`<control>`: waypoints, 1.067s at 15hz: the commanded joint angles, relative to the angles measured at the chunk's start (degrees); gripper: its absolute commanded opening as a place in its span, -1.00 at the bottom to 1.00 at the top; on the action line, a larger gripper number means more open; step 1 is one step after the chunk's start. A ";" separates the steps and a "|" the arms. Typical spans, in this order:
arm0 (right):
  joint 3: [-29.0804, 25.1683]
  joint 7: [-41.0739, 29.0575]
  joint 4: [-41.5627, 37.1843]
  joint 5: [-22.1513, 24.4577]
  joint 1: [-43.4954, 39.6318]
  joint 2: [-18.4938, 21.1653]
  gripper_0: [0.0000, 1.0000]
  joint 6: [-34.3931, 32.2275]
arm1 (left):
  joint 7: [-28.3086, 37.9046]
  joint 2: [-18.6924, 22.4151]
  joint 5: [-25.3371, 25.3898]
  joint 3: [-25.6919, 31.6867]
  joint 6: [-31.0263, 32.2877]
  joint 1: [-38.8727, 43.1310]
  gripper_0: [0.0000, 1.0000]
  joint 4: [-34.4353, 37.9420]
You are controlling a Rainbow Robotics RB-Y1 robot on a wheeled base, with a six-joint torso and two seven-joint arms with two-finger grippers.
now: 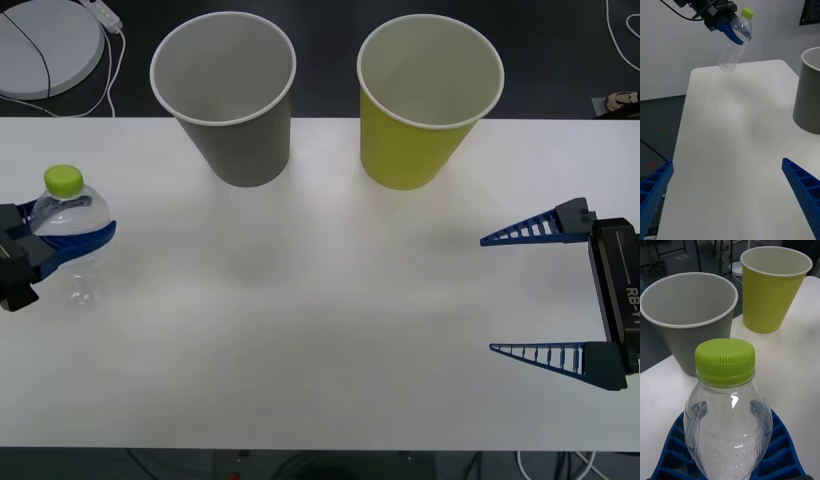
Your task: Put the can into the green bin and the plastic bottle into the gray bin
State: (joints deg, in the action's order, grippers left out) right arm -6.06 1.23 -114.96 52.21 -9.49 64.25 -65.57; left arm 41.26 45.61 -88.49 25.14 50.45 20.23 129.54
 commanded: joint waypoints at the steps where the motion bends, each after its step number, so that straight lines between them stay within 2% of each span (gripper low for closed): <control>1: 0.00 0.00 0.00 0.00 0.00 0.00 1.00 0.00 | 5.76 2.03 -1.60 1.40 1.41 -2.04 -1.00 -0.08; 4: 0.00 0.00 0.00 0.00 0.00 0.00 1.00 0.00 | 11.83 2.82 -5.03 5.45 10.72 -7.05 -1.00 -0.08; 8: 0.00 0.00 0.00 0.00 0.00 0.00 1.00 0.00 | 18.07 5.90 -8.90 6.50 18.20 -13.37 -1.00 -0.78; 16: 0.00 0.00 0.00 0.00 0.00 0.00 1.00 0.00 | 17.80 12.22 -8.11 4.04 34.54 -32.80 -1.00 -14.93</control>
State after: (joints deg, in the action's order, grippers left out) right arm -6.06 1.23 -114.96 52.21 -9.49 64.25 -65.57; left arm 59.08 57.18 -96.59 29.76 83.06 -10.18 116.24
